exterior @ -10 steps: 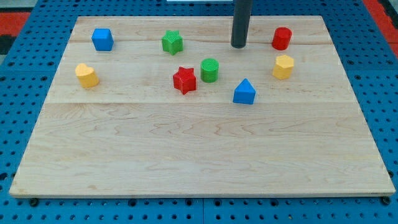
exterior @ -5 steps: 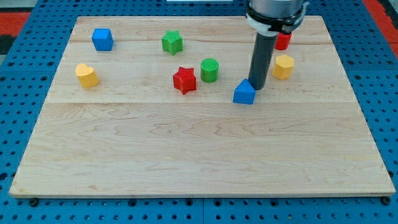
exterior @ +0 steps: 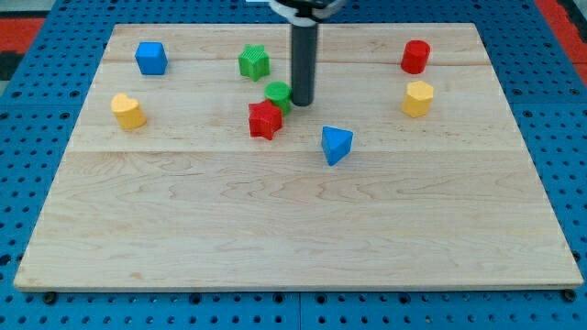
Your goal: Put the green circle towards bottom left to the board
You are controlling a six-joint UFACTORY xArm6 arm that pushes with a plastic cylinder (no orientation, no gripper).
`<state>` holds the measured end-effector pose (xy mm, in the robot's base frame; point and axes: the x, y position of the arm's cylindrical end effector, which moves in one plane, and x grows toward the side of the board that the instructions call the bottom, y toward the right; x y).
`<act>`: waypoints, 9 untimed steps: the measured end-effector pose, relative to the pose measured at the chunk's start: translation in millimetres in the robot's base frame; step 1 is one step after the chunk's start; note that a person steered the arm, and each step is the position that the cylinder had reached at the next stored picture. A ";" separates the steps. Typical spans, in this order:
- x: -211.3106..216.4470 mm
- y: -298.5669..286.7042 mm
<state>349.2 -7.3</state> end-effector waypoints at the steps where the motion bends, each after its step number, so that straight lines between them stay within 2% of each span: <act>1: -5.9 -32.2; 2: -27.1 -24.3; 3: -22.7 -54.2; 4: 3.3 -91.1; 5: 48.9 -126.0; 7: 157.2 -144.2; 9: 168.7 -150.0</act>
<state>517.9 -157.4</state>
